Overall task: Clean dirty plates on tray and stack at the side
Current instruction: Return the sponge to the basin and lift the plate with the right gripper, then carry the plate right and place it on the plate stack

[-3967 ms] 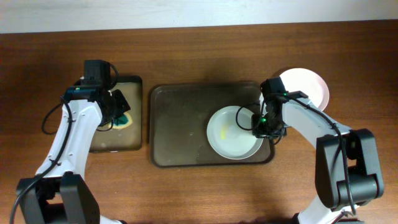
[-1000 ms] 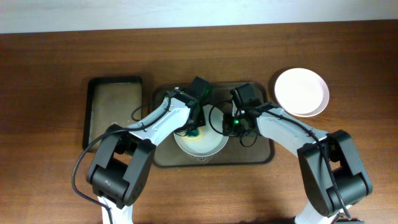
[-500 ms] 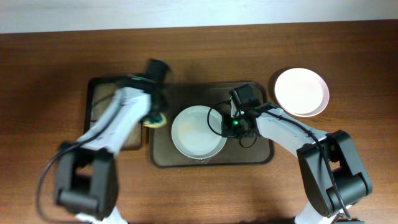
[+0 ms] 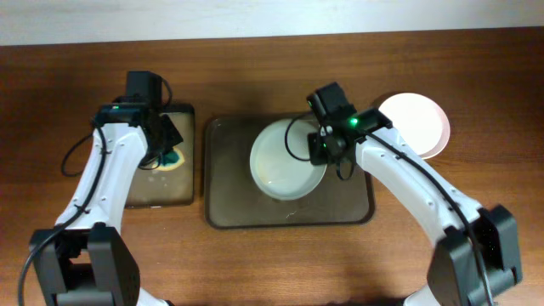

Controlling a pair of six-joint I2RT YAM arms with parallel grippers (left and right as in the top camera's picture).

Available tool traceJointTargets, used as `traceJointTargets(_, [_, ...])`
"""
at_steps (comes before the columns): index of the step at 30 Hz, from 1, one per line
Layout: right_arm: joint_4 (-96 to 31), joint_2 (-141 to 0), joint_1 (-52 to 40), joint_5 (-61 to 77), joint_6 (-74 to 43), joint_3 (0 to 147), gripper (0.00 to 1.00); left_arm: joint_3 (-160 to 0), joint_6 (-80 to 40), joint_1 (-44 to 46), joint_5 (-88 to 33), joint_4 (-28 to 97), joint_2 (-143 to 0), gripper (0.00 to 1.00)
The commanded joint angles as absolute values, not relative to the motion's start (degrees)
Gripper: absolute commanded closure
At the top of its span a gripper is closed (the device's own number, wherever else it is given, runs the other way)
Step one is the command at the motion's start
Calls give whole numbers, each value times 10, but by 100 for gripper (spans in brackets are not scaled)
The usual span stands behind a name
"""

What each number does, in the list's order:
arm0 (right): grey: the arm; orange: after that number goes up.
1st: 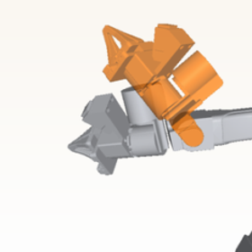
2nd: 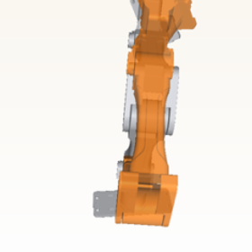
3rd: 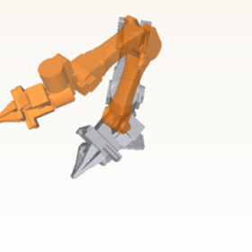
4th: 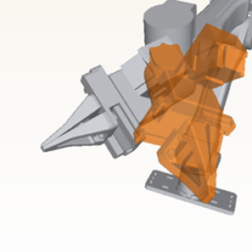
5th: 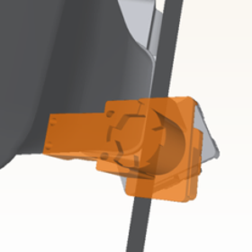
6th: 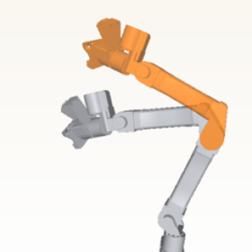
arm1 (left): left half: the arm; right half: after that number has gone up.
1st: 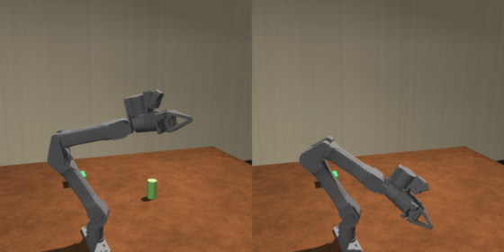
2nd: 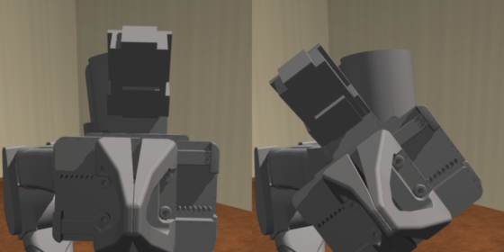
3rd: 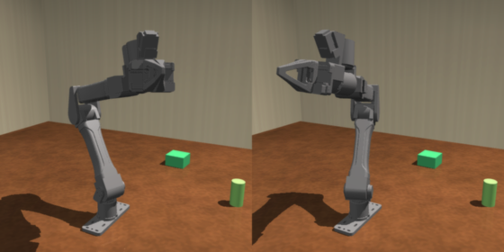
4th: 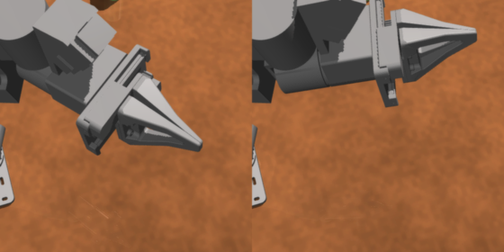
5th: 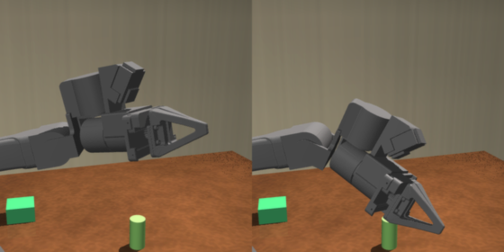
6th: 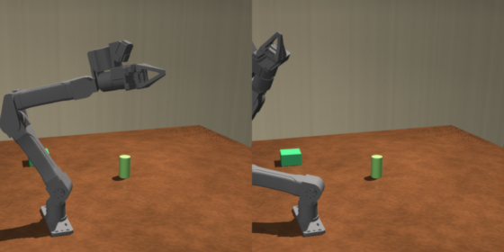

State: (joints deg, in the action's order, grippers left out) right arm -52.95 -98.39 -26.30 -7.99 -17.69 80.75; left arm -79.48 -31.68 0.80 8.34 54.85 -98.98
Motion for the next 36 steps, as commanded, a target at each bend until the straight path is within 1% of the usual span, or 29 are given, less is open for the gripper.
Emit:
traceJointTargets(1, [-581, -971, -317, -295, -147, 878, 96, -787, -305, -6, 81, 549, -989, 100])
traceJointTargets(5, [-598, -971, -376, -429, -97, 906, 96, -786, -305, -6, 82, 549, -992, 100])
traceJointTargets(12, [-581, -971, -472, -643, 16, 908, 96, -786, -305, -6, 84, 548, -995, 100])
traceJointTargets(15, [-549, -971, -508, -712, 90, 908, 96, -786, -305, -6, 84, 548, -995, 100])
traceJointTargets(18, [-507, -971, -538, -742, 169, 908, 96, -786, -305, -6, 83, 548, -995, 100])
traceJointTargets(22, [-463, -971, -559, -742, 237, 908, 96, -786, -305, -6, 84, 548, -995, 100])
traceJointTargets(29, [-453, -971, -561, -734, 230, 908, 96, -786, -305, -6, 84, 548, -995, 100])
traceJointTargets(30, [-453, -971, -558, -710, 220, 908, 96, -786, -305, -6, 83, 548, -995, 100])
traceJointTargets(32, [-460, -971, -543, -605, 203, 904, 96, -786, -305, -6, 84, 548, -995, 100])
traceJointTargets(33, [-478, -972, -517, -498, 204, 893, 96, -786, -305, -6, 83, 549, -995, 100])
traceJointTargets(34, [-484, -973, -503, -494, 203, 888, 96, -786, -305, -6, 83, 550, -995, 100])
traceJointTargets(36, [-491, -976, -484, -541, 191, 886, 96, -785, -305, -6, 84, 551, -995, 100])
